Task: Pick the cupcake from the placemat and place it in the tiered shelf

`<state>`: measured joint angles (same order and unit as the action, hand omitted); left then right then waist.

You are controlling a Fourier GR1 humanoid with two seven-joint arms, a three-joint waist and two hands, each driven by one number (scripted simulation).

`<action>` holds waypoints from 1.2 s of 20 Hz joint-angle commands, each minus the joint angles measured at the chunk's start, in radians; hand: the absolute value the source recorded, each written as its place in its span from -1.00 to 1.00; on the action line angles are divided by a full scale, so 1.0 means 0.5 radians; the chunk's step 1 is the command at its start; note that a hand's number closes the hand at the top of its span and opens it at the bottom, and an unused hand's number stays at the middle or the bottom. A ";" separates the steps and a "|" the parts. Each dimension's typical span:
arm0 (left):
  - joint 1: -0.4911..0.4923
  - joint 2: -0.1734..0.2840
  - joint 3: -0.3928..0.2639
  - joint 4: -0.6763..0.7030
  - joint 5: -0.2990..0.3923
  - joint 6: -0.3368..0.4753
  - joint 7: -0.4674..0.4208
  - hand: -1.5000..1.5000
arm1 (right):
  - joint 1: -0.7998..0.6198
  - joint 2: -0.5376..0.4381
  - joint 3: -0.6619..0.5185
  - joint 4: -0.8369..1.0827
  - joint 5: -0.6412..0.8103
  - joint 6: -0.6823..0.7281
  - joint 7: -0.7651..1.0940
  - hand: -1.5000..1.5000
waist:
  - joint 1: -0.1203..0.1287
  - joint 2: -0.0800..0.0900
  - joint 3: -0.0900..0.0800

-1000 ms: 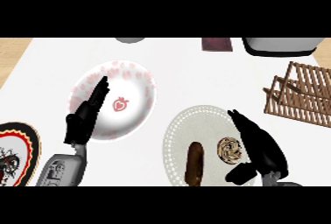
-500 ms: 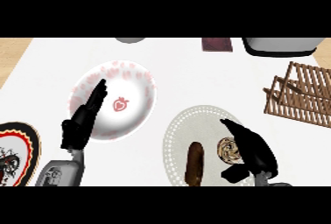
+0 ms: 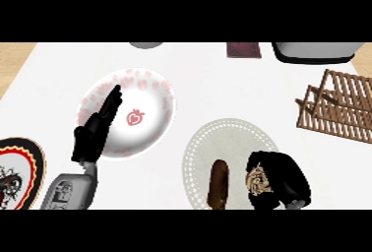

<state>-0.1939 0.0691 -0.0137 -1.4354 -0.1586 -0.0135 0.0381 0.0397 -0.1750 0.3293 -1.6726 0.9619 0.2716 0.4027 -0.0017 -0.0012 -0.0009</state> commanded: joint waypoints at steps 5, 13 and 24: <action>0.038 -0.003 0.006 -0.066 0.026 -0.028 0.044 0.00 | 0.167 0.118 -0.038 -0.238 0.065 -0.090 0.216 1.00 | -0.007 -0.001 0.001; 0.086 -0.002 -0.005 -0.065 0.007 -0.024 -0.006 0.00 | 0.461 0.238 0.033 -0.919 0.094 -0.170 0.490 1.00 | -0.020 -0.006 0.001; 0.132 0.013 -0.005 -0.080 0.017 -0.058 -0.056 0.00 | 0.300 0.349 0.187 -1.637 0.174 -0.406 0.885 1.00 | -0.004 -0.004 0.000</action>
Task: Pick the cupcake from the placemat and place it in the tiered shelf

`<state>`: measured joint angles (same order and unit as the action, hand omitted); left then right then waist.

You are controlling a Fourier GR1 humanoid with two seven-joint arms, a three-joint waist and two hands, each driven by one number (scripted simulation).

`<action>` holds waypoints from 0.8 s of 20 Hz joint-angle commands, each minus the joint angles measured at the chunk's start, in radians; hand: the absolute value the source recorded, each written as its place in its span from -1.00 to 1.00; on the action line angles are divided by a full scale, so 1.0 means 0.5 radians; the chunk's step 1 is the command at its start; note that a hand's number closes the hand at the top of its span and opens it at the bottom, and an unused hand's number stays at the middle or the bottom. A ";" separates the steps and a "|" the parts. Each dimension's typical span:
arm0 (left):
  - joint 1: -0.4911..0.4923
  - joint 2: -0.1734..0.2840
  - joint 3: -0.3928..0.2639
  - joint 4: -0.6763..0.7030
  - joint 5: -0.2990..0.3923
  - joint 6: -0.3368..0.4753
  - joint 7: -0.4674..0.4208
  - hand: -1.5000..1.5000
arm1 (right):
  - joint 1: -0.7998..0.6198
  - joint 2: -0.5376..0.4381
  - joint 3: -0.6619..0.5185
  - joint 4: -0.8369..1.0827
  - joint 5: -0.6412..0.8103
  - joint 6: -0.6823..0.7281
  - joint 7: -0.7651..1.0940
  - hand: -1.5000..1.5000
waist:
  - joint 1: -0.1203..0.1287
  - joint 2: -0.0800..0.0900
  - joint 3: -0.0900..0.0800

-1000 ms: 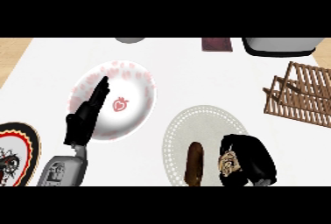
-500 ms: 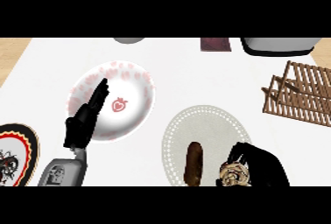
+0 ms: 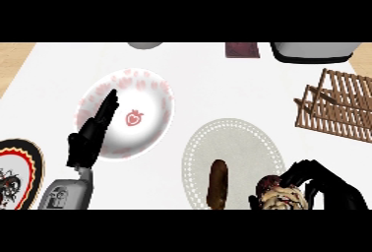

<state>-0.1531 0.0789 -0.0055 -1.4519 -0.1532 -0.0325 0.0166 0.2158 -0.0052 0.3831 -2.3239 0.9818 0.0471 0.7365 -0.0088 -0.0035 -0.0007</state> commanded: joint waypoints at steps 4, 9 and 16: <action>-0.031 -0.020 -0.015 -0.001 -0.008 0.006 0.040 0.00 | -0.246 -0.058 -0.137 -0.386 0.254 0.160 0.346 1.00 | -0.003 0.001 -0.002; -0.008 -0.042 -0.027 -0.037 -0.038 0.053 0.055 0.00 | -0.478 -0.197 -0.380 -0.520 0.177 0.281 0.512 1.00 | -0.012 -0.009 -0.002; 0.028 -0.035 -0.040 0.014 -0.015 -0.005 -0.012 0.00 | -1.076 -0.454 -0.748 -0.387 0.134 0.582 0.753 1.00 | 0.000 -0.004 -0.003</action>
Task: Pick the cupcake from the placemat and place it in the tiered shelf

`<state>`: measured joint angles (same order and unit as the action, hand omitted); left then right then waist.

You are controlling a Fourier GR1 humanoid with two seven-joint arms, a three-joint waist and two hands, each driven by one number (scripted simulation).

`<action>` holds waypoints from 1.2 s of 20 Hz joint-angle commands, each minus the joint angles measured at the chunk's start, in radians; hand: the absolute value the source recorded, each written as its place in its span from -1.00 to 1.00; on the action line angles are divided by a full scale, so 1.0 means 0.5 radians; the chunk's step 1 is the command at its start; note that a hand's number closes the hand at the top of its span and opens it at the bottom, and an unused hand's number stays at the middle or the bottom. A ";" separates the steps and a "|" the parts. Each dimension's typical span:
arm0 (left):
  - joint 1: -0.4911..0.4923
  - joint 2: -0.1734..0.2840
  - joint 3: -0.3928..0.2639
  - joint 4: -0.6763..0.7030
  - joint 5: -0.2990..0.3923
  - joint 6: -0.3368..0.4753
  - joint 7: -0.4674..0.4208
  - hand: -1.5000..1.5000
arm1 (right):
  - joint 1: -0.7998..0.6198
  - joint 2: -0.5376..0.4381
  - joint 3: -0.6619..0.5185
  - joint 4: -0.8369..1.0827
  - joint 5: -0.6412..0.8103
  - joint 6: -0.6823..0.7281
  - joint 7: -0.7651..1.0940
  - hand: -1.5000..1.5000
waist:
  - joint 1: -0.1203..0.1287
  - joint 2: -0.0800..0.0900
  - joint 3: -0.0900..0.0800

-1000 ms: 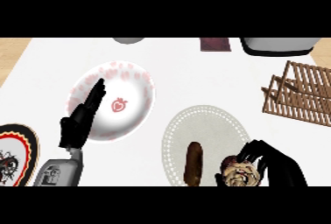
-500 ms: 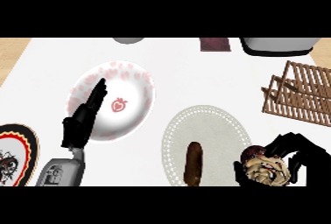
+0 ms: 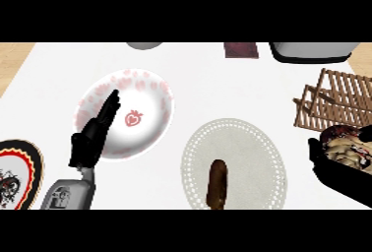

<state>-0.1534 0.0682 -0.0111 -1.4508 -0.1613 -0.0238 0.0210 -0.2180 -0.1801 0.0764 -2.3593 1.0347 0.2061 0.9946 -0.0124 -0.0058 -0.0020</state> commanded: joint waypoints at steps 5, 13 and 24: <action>0.014 0.045 0.042 0.005 0.031 -0.041 -0.034 0.00 | -0.604 -0.269 -0.624 -0.096 -0.301 0.435 0.201 1.00 | 0.014 0.005 0.002; -0.085 -0.020 0.007 0.034 -0.008 0.008 0.040 0.00 | -0.735 -0.500 -1.020 0.030 -0.420 0.556 0.062 1.00 | 0.009 0.006 0.003; 0.008 -0.061 -0.057 -0.181 -0.030 0.029 0.158 0.00 | -0.820 -0.860 -1.056 0.662 -0.332 0.267 -0.388 1.00 | 0.037 0.011 0.004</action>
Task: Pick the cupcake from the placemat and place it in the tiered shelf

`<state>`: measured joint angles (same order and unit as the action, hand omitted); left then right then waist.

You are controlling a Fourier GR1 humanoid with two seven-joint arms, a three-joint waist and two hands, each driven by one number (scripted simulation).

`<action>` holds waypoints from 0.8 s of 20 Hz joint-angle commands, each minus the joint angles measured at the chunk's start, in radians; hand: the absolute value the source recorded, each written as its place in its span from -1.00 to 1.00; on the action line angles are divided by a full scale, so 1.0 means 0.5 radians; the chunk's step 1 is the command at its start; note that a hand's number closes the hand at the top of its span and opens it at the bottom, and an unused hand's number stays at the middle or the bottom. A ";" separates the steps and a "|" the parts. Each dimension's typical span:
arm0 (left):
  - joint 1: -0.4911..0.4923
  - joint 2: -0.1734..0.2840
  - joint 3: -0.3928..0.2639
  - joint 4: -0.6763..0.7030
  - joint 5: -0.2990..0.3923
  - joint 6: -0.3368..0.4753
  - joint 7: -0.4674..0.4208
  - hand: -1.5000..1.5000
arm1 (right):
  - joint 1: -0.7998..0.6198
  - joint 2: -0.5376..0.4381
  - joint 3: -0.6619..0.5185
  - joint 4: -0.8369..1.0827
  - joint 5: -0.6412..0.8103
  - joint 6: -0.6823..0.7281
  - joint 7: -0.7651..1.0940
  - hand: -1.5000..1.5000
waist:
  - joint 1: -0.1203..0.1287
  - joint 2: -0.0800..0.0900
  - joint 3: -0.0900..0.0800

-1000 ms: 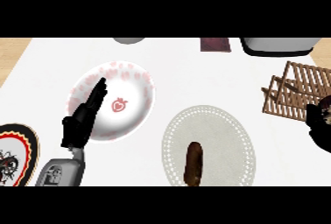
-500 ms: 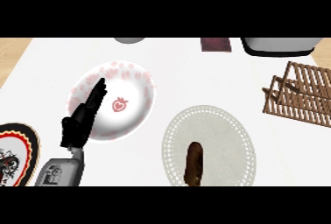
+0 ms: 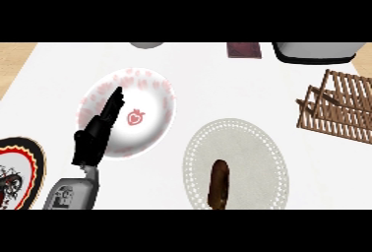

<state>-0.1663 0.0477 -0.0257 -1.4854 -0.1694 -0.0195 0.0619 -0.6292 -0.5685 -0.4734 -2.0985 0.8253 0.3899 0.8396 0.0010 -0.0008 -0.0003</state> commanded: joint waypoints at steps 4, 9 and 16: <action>0.008 0.023 0.029 0.087 0.011 -0.028 -0.095 0.00 | 0.083 -0.076 0.086 0.371 0.176 -0.322 -0.262 1.00 | 0.010 0.005 0.000; -0.066 0.088 0.112 0.082 0.084 -0.088 -0.060 0.00 | 0.215 -0.086 0.117 0.685 0.292 -0.718 -0.710 1.00 | 0.020 0.011 0.001; -0.078 0.009 0.059 0.160 0.017 -0.013 -0.090 0.00 | 0.045 0.133 -0.110 0.807 -0.034 -1.032 -0.729 1.00 | -0.004 0.008 0.004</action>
<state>-0.1818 0.0621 -0.0023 -1.4471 -0.1620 -0.0330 0.0308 -0.5614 -0.5803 -0.4643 -1.7029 0.9181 -0.0325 0.4942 0.0052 0.0023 0.0007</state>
